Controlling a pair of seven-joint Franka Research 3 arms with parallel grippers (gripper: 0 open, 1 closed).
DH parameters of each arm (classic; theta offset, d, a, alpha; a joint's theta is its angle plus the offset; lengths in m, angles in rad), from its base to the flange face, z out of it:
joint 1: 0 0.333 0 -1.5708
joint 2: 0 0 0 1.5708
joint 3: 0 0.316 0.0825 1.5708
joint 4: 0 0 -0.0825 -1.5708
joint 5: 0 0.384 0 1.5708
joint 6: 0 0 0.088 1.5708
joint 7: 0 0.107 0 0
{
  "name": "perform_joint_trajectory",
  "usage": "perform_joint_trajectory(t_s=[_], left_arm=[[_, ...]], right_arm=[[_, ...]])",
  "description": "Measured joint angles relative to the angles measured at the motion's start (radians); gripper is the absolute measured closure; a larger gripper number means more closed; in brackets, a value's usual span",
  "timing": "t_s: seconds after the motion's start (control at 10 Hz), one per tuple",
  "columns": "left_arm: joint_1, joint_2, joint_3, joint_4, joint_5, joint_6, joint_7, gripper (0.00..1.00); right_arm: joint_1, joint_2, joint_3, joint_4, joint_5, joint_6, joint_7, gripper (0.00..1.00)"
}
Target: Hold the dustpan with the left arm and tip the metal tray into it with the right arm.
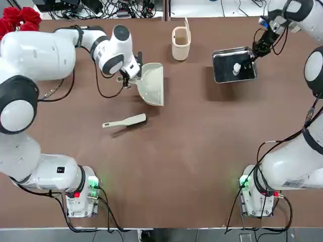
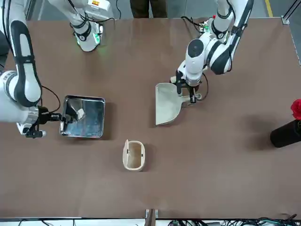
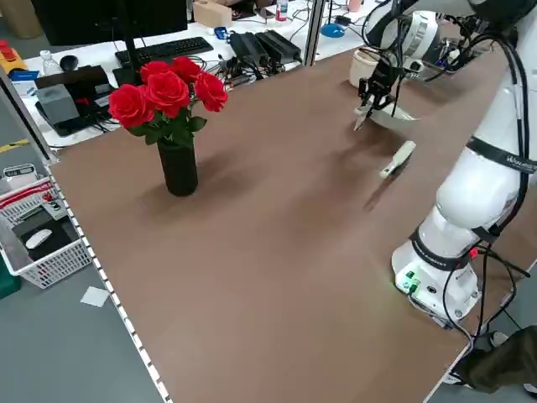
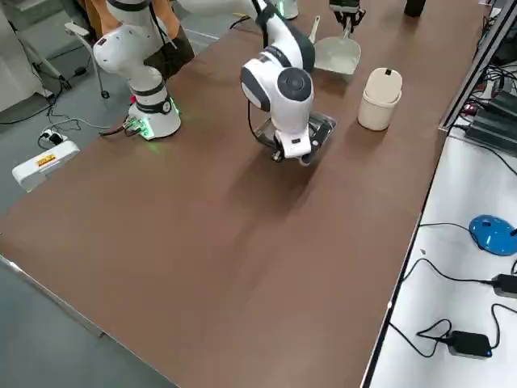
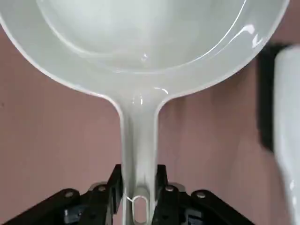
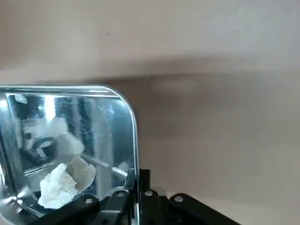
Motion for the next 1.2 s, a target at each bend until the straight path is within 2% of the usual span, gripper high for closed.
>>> perform_joint_trajectory(t_s=[0.3,0.5,0.7,0.9,1.2], left_arm=[[-0.119,0.142,-0.019,0.151,0.009,-0.063,-0.14,0.68],[-0.185,0.258,-0.018,0.279,0.076,-0.123,-0.256,0.68],[-0.227,0.365,-0.005,0.406,0.127,-0.178,-0.321,0.68],[-0.28,0.443,0.013,0.498,0.154,-0.222,-0.349,0.68],[-0.382,0.495,0.061,0.561,0.157,-0.244,-0.365,0.68]], right_arm=[[0.038,-0.034,0.003,0.064,-0.005,-0.09,0.101,0.95],[0.079,-0.056,0.026,0.111,-0.042,-0.149,0.209,0.95],[0.09,-0.084,0.083,0.129,-0.078,-0.174,0.304,0.95],[0.091,-0.103,0.131,0.129,-0.083,-0.192,0.377,0.95],[0.092,-0.111,0.23,0.129,-0.155,-0.194,0.499,0.95]])
